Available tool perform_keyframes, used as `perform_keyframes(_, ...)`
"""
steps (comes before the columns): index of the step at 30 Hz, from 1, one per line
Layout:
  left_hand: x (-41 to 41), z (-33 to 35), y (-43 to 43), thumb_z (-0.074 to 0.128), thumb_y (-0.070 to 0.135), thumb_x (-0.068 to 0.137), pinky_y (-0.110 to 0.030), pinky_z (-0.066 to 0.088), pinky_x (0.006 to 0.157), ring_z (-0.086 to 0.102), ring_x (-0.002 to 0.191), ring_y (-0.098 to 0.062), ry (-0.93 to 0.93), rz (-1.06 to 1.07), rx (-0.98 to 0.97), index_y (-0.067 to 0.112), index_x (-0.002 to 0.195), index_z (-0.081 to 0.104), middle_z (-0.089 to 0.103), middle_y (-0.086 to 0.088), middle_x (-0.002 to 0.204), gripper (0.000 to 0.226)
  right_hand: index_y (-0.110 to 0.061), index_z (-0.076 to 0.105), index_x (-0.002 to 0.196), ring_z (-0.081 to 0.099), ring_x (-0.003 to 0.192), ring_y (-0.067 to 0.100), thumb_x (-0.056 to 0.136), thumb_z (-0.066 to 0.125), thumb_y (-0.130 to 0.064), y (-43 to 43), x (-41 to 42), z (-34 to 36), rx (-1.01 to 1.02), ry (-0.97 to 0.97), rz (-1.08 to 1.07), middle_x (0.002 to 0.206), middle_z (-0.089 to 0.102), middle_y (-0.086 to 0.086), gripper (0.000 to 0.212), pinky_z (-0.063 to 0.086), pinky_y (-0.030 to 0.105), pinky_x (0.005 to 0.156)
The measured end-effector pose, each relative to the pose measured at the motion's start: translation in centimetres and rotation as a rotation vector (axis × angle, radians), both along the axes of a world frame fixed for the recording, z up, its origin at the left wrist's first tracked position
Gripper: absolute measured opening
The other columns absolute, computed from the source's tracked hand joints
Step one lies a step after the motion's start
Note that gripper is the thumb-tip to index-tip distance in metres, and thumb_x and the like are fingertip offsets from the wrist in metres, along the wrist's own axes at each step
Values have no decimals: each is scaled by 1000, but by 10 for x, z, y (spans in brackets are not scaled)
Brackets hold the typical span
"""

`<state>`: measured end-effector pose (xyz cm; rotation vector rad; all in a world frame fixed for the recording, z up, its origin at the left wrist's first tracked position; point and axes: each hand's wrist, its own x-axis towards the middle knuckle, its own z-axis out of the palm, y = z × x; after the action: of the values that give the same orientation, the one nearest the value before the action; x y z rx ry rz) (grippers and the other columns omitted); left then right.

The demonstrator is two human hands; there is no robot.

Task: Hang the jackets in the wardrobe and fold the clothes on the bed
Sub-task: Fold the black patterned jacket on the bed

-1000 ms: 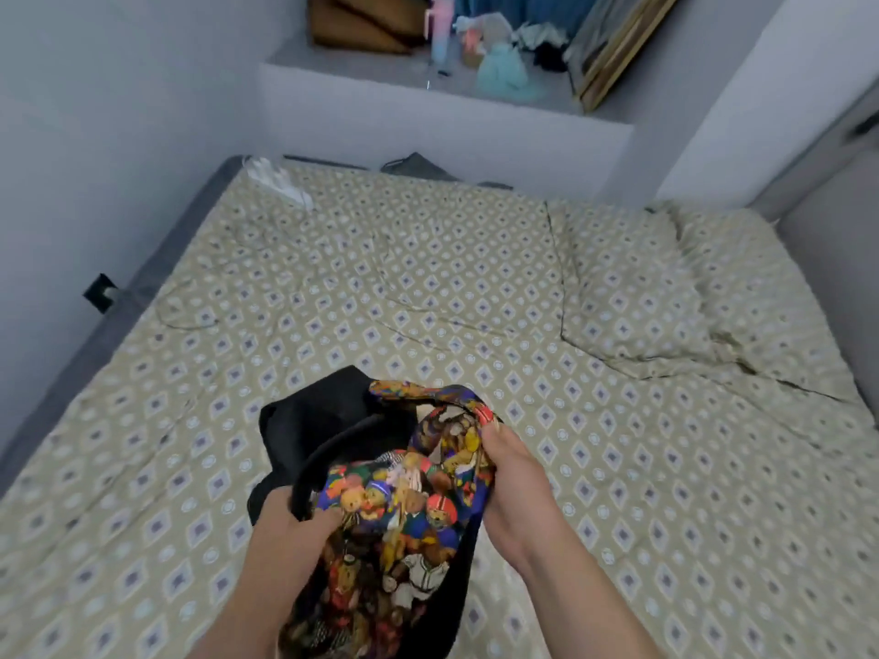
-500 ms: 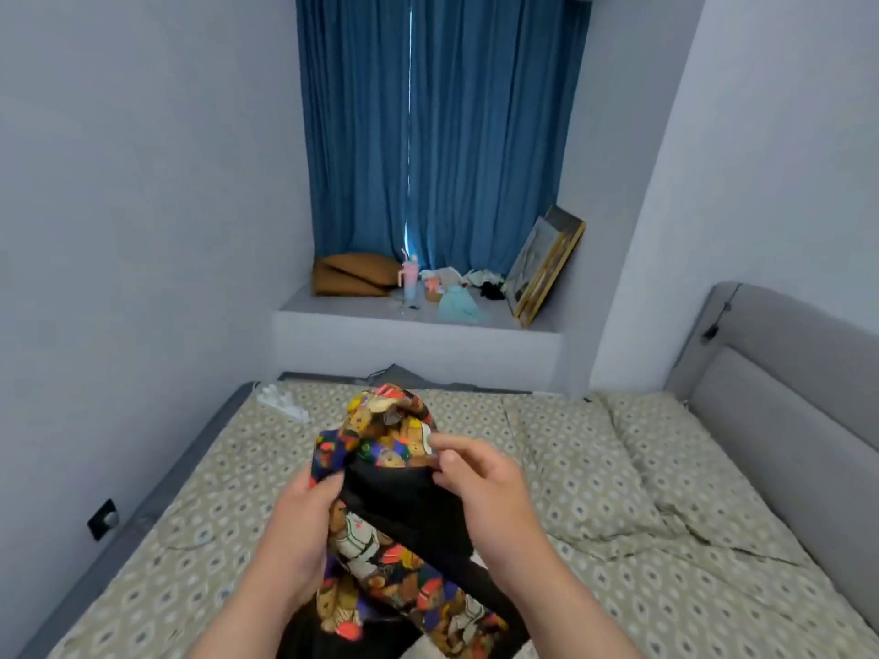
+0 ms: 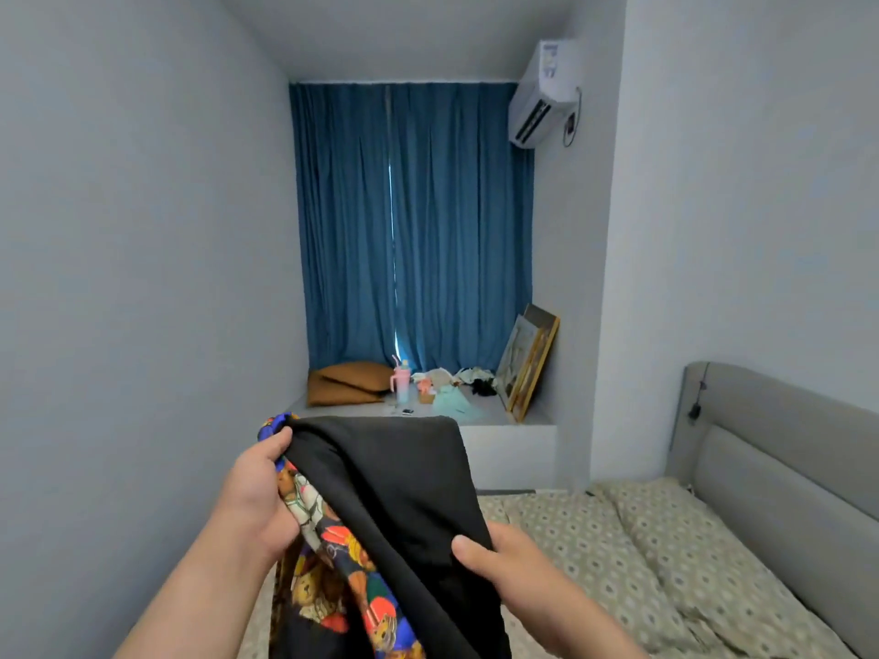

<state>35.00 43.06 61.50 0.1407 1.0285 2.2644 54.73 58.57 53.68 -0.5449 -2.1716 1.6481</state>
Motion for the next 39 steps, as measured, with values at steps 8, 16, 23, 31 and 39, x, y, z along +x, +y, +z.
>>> perform_keyframes(8,37,15,35,63,20,91,-41,35,110,49,125,-34,597,466,-601,3,127,54,46,-19,139,41,-13,67,97,68,93,24,98,55,-29,0,-47,102,-43,236,-360,95,72,8,20,57,40,85)
perform_keyframes(16,129,-15,27,57,22,98,-26,28,106,41,128,-21,813,-1,-574,4,128,48,49,-17,130,36,-8,44,94,42,69,18,91,57,-15,-2,-82,163,-197,381,-471,81,46,7,15,35,29,59)
perform_keyframes(23,104,-42,31,66,-10,80,-21,37,62,58,72,-25,705,240,-779,11,63,54,57,-6,61,29,-20,37,83,42,52,10,84,66,-18,22,-59,197,217,610,-590,68,43,-3,29,36,23,44)
perform_keyframes(31,19,33,0,67,-2,82,-30,41,56,60,62,-15,1059,431,-720,17,65,66,64,1,57,25,-31,64,115,64,98,16,90,49,-10,76,-13,220,541,423,-410,102,65,-15,36,57,34,83)
perform_keyframes(39,-11,141,-32,73,38,82,-29,32,50,51,51,-15,1606,517,-960,15,58,49,49,5,48,41,-16,59,87,56,75,15,99,49,-21,93,6,232,1031,216,-572,77,62,-4,16,43,30,63)
